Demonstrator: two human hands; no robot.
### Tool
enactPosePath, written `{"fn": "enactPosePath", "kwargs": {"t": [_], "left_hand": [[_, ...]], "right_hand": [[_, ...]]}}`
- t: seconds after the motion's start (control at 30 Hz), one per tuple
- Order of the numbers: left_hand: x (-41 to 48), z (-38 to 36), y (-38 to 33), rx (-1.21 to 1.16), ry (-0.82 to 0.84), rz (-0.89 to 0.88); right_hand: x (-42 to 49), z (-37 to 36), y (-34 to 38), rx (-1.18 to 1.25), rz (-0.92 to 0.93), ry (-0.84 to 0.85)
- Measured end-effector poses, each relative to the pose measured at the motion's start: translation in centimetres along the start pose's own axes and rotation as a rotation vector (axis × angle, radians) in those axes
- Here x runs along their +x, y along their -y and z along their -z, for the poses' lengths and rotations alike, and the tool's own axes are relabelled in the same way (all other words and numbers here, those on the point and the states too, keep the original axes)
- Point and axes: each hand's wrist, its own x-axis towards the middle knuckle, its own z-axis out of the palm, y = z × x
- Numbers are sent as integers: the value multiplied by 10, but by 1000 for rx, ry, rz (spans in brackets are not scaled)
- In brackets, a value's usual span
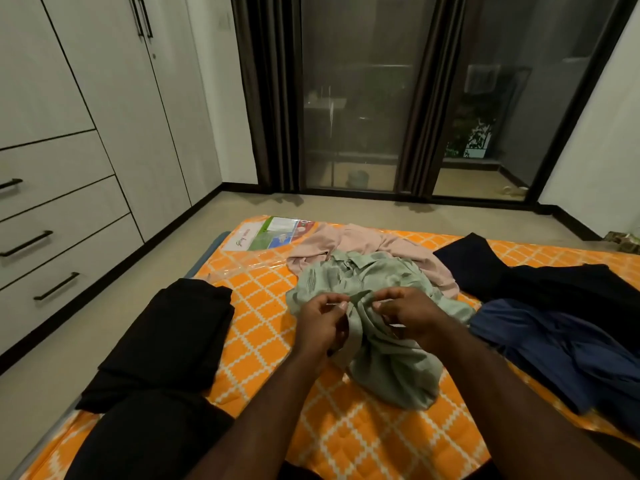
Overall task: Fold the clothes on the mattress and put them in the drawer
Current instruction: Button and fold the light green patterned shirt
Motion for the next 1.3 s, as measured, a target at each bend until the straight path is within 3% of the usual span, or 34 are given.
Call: {"fn": "enactPosePath", "kwargs": {"t": [0.1,0.3,0.5,0.63,0.9,1.3], "left_hand": [[2,3,6,104,9,-23],[-3,10,11,86,57,203],[-9,10,15,103,133,277],[-9,12,16,76,148,283],[-5,15,19,152,100,263],[-1,18,21,520,139,166]], "right_hand": [[5,-1,-1,-73,-28,80],[7,-3,-5,-348,-126,184],[1,-12,-12,-272,-108,122],[3,-23,-21,-341,27,-4],[0,-35,-26,-290,-30,42],[6,-36,-27,-261,61,4]]}}
